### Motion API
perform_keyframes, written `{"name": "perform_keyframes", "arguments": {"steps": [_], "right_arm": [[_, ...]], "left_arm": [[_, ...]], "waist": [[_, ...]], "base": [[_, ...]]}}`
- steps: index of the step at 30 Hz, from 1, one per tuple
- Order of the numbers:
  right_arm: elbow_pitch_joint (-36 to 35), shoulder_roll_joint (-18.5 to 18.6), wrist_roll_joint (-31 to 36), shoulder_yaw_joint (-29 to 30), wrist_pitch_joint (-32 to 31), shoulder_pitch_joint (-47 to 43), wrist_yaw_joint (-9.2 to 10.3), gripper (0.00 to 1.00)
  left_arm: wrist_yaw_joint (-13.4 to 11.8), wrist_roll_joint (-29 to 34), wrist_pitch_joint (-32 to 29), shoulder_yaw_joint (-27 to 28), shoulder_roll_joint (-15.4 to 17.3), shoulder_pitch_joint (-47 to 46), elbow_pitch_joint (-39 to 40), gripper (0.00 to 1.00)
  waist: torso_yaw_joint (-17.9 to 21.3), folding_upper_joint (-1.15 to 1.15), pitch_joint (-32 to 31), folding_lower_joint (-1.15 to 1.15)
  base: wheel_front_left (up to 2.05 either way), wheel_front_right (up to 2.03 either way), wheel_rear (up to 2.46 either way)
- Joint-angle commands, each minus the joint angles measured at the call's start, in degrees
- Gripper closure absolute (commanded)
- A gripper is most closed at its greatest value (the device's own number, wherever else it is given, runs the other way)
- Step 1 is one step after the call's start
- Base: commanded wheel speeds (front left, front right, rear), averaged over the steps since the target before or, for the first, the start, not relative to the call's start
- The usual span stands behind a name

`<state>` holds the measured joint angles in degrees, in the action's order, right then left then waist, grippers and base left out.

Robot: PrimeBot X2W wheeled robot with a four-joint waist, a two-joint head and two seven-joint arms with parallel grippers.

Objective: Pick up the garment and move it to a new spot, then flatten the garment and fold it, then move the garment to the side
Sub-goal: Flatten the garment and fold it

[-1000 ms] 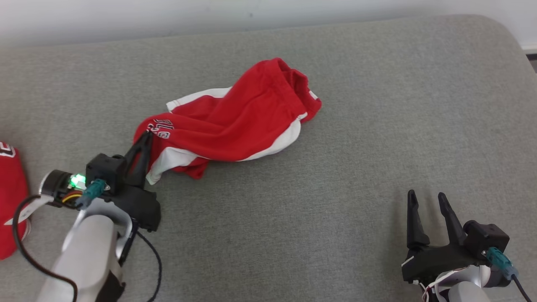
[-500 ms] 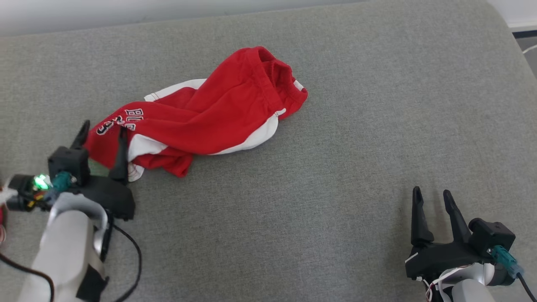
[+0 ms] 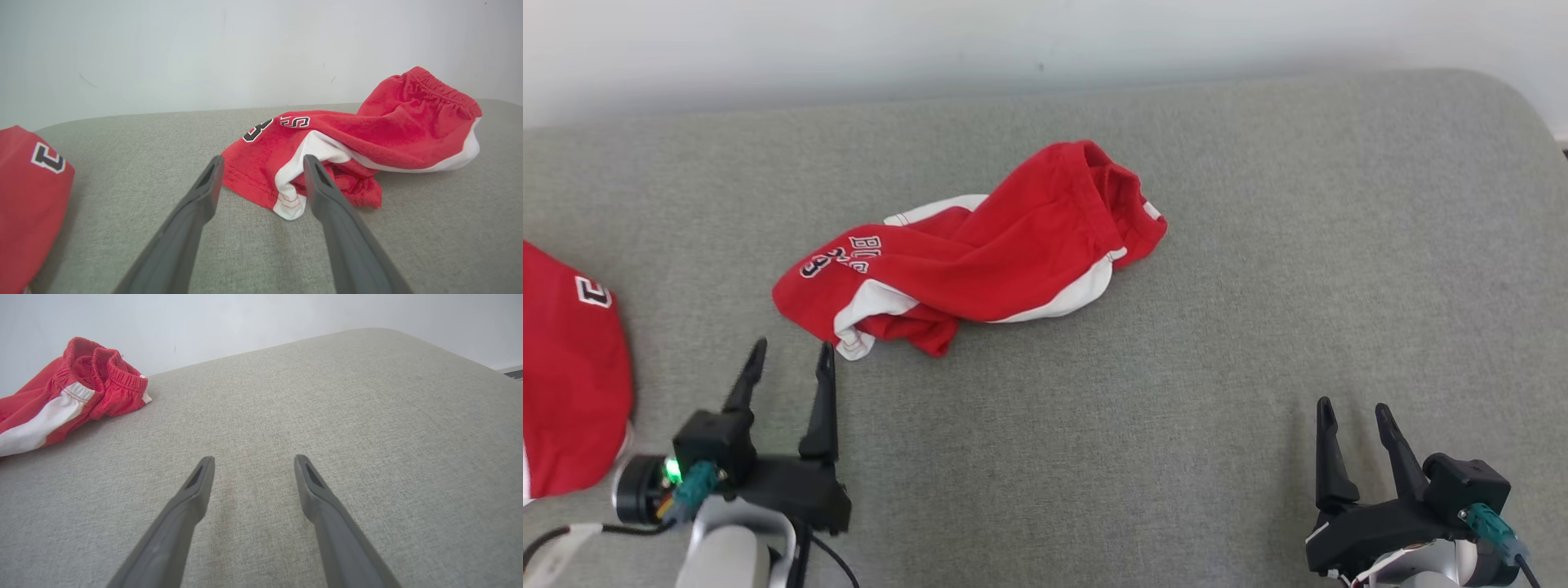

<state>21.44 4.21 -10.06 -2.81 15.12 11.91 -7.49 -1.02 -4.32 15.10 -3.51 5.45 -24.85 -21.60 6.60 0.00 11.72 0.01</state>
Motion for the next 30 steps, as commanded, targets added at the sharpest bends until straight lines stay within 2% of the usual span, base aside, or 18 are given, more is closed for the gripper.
{"name": "perform_keyframes", "arguments": {"steps": [1,8,18,30], "right_arm": [[-0.02,0.15,-0.06,-0.12,0.03,-0.56,0.0,0.0],[-0.55,-0.06,0.04,-0.74,0.03,-1.07,0.0,0.0],[-1.3,0.52,-0.09,-1.23,0.03,0.45,0.0,0.0],[-1.99,0.36,-0.19,-0.69,0.03,1.52,0.0,0.0]], "left_arm": [[0.31,-0.27,0.06,0.25,-0.16,1.23,0.37,0.0],[0.9,-0.57,0.07,0.19,-1.75,5.15,1.22,0.0],[2.32,1.03,0.07,-0.61,-2.17,0.08,-3.66,0.0],[1.29,2.02,0.07,1.56,-0.99,-3.72,-9.45,0.0]], "waist": [[-1.53,0.0,-1.96,-0.01],[-1.25,0.0,-2.47,-0.01],[1.63,0.0,0.57,-0.01],[5.46,0.0,3.21,-0.01]], "base": [[0.0,0.0,0.0],[0.0,0.0,0.0],[0.0,0.0,0.0],[0.0,0.0,0.0]]}}
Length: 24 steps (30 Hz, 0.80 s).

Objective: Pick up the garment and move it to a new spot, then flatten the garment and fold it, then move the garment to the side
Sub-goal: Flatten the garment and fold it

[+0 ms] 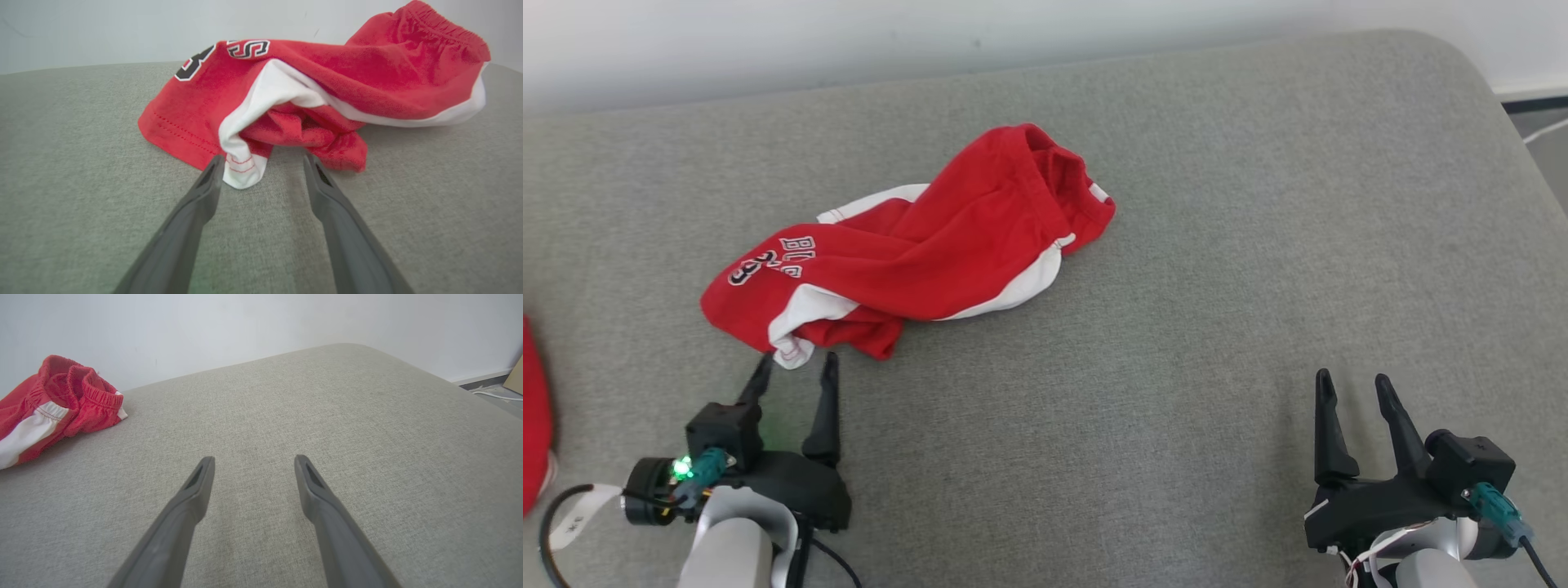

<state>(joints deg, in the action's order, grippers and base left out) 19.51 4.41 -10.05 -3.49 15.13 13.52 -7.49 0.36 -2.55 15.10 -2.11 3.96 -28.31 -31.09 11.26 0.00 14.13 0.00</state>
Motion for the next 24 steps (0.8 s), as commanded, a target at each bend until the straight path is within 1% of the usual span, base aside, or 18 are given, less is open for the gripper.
{"name": "perform_keyframes", "arguments": {"steps": [1,12,13,14,16,17,18,24], "right_arm": [[-0.12,0.14,-0.24,0.04,0.02,0.06,0.0,0.0],[-0.83,-0.11,-0.1,1.03,0.02,0.74,0.0,0.0],[-0.82,-0.2,0.04,1.05,0.02,0.85,0.0,0.0],[-0.85,-0.28,0.15,1.1,0.02,0.93,0.0,0.0],[-0.85,-0.37,0.17,1.24,0.02,1.03,0.0,0.0],[-0.84,-0.45,0.25,1.29,0.02,0.97,0.0,0.0],[-0.77,-0.59,0.38,1.29,0.02,0.7,0.0,0.0],[-0.1,-0.68,0.18,1.78,0.02,-0.06,0.0,0.0]], "left_arm": [[-0.31,0.12,0.07,0.63,0.69,-0.62,-0.2,0.0],[-0.7,0.36,0.07,2.26,0.66,-2.43,-1.29,0.0],[-0.74,0.49,0.07,2.34,0.69,-2.48,-1.43,0.05],[-0.71,0.7,0.06,2.33,0.84,-2.57,-1.73,0.16],[-0.47,0.89,0.06,2.5,1.3,-2.8,-2.0,0.62],[-0.43,0.96,0.06,2.53,1.36,-2.85,-2.08,0.88],[-0.66,0.85,0.05,2.73,1.49,-2.74,-2.16,1.0],[-0.34,2.18,0.06,1.51,2.1,-1.23,-2.24,1.0]], "waist": [[1.11,0.0,1.08,0.0],[2.11,0.0,2.88,0.0],[2.11,0.0,2.91,0.0],[2.09,0.0,2.95,0.0],[1.94,0.0,2.93,0.0],[1.8,0.0,2.86,0.0],[1.49,0.0,2.64,0.0],[0.06,0.0,1.1,0.0]], "base": [[0.0,0.0,0.0],[0.0,0.0,0.0],[0.0,0.0,0.0],[0.0,0.0,0.0],[0.0,0.0,0.0],[0.0,0.0,0.0],[0.0,0.0,0.0],[0.0,0.0,0.0]]}}
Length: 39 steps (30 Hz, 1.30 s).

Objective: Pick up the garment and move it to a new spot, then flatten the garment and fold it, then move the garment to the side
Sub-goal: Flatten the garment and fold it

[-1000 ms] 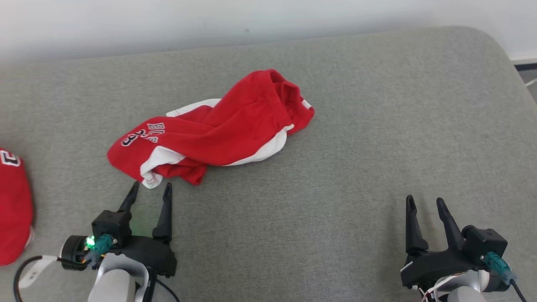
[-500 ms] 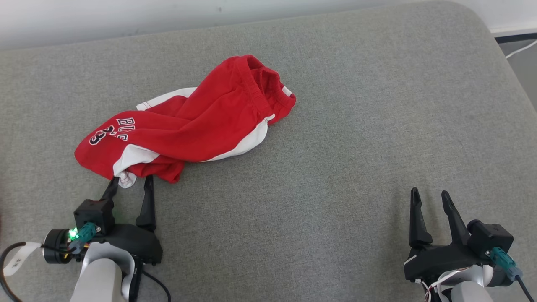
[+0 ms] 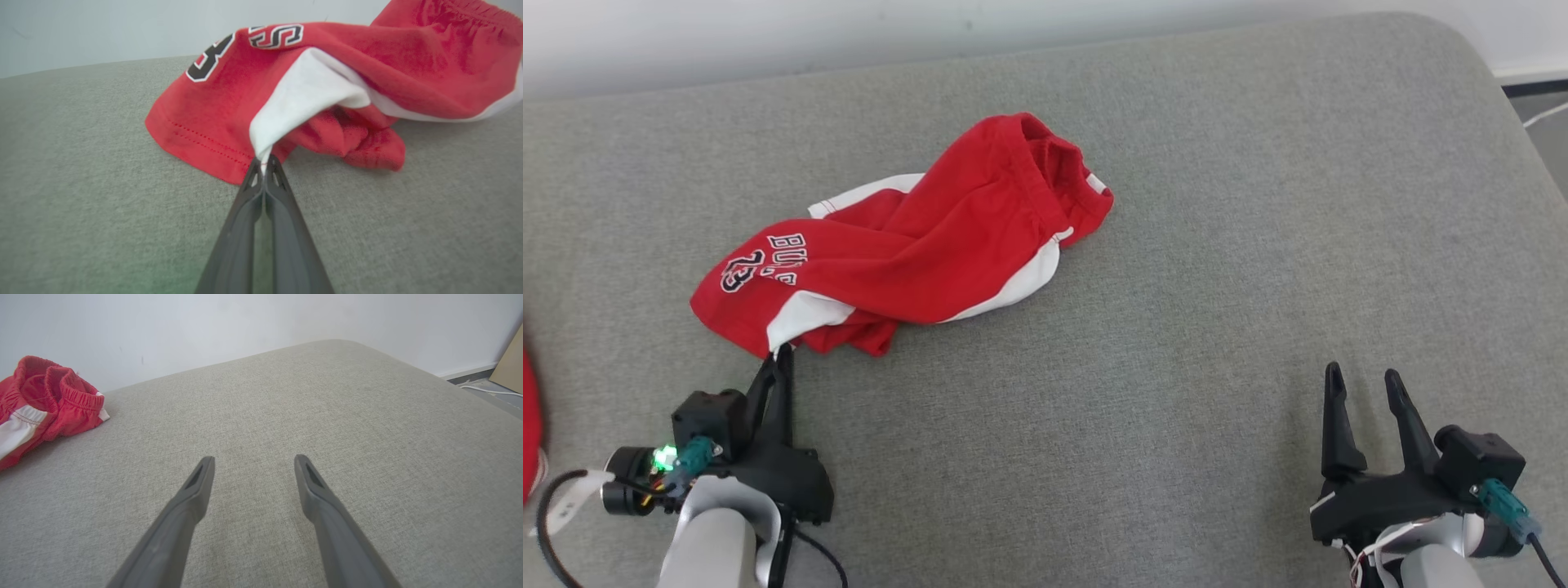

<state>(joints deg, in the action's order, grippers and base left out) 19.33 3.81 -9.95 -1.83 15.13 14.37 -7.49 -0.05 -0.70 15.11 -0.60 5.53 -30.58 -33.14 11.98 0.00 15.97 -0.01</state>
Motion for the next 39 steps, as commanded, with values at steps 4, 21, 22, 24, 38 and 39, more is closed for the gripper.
{"name": "perform_keyframes", "arguments": {"steps": [4,21,22,24,38,39], "right_arm": [[0.78,-0.32,-0.44,0.13,0.02,-1.53,0.0,0.0],[2.82,-0.84,-1.17,-0.48,0.02,-4.9,0.0,0.0],[2.94,-0.84,-1.18,-0.57,0.02,-4.94,0.0,0.0],[3.15,-0.85,-1.19,-0.71,0.02,-4.92,0.0,0.0],[2.59,-0.73,-0.99,-5.38,0.02,-3.97,0.0,0.0],[2.47,-0.51,-1.02,-5.87,0.02,-3.7,0.0,0.0]], "left_arm": [[0.35,1.36,0.05,-1.53,0.81,3.42,1.74,1.0],[3.29,3.66,0.05,-11.89,2.28,15.24,6.15,1.0],[3.24,3.57,0.06,-12.25,2.41,15.88,6.15,1.0],[3.17,3.25,0.06,-12.81,2.73,17.12,5.85,1.0],[-0.71,-0.6,0.06,-11.3,1.45,21.88,8.39,0.0],[-1.03,-0.84,0.06,-11.19,1.12,22.26,8.91,0.0]], "waist": [[-2.33,0.0,-2.63,0.01],[-13.64,0.0,-8.65,0.01],[-13.82,0.0,-8.99,0.01],[-14.05,0.0,-9.74,0.01],[-15.54,0.0,-11.18,0.01],[-16.12,0.0,-10.93,0.01]], "base": [[0.0,0.0,0.0],[0.0,0.0,0.0],[0.0,0.0,0.0],[0.0,0.0,0.0],[0.0,0.0,0.0],[0.0,0.0,0.0]]}}
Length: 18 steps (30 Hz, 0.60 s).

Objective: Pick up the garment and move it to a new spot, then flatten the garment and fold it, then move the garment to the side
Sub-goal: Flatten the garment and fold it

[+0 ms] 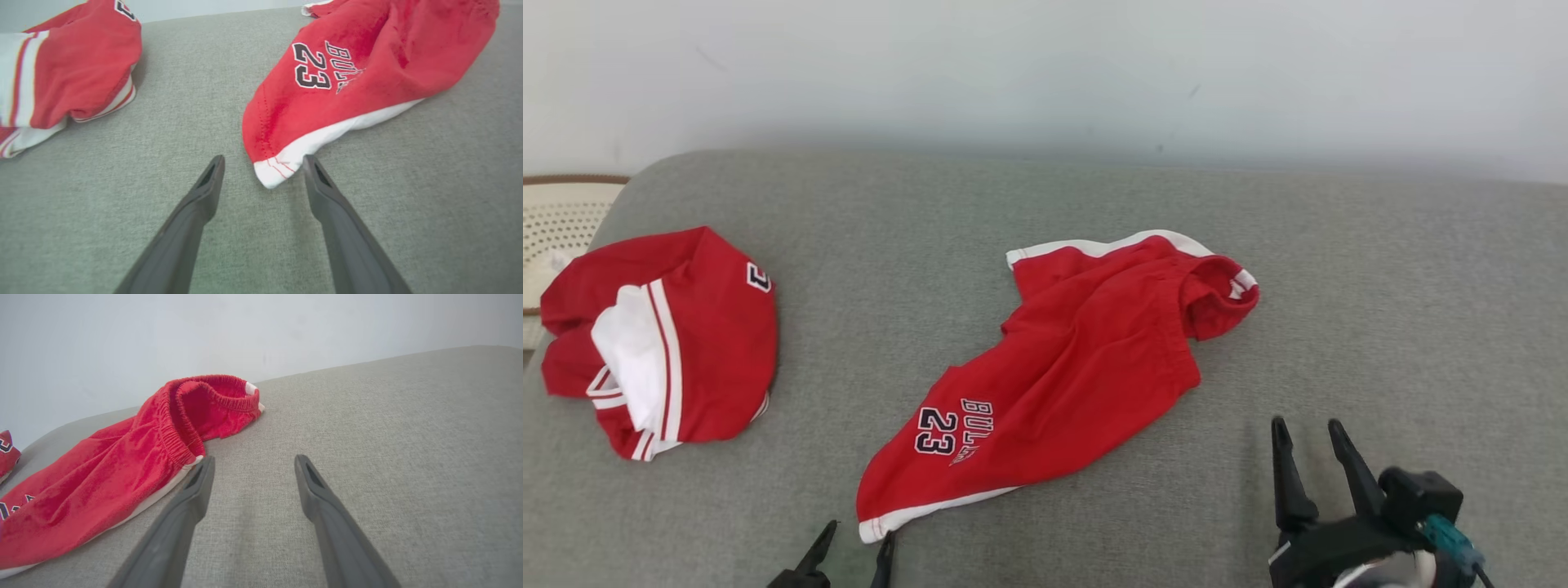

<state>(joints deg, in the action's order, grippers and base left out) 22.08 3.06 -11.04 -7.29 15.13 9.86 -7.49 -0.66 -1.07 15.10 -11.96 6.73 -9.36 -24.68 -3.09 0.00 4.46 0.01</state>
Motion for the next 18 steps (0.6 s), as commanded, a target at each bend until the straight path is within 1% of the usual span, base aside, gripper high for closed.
{"name": "perform_keyframes", "arguments": {"steps": [1,8,14,18], "right_arm": [[-0.2,0.41,0.12,-0.89,0.02,1.21,0.0,0.0],[1.01,3.05,-0.48,-4.09,0.02,6.08,0.0,0.0],[5.6,5.39,-1.4,-6.23,0.02,11.0,0.0,0.0],[9.2,6.41,-2.26,-7.35,0.03,13.53,0.0,0.0]], "left_arm": [[-0.56,-0.76,0.07,0.46,-0.41,1.39,0.95,0.0],[-1.21,-1.86,0.07,0.88,-2.07,1.78,3.98,0.0],[-1.2,-1.82,0.07,0.66,-2.87,2.18,4.98,0.0],[-1.04,-1.84,0.07,0.63,-3.21,2.11,5.35,0.0]], "waist": [[-1.59,0.0,0.77,-0.01],[-6.65,0.0,2.7,-0.01],[-11.01,0.0,4.55,-0.01],[-13.02,0.0,5.56,-0.01]], "base": [[0.0,0.0,0.0],[0.0,0.0,0.0],[0.0,0.0,0.0],[0.0,0.0,0.0]]}}
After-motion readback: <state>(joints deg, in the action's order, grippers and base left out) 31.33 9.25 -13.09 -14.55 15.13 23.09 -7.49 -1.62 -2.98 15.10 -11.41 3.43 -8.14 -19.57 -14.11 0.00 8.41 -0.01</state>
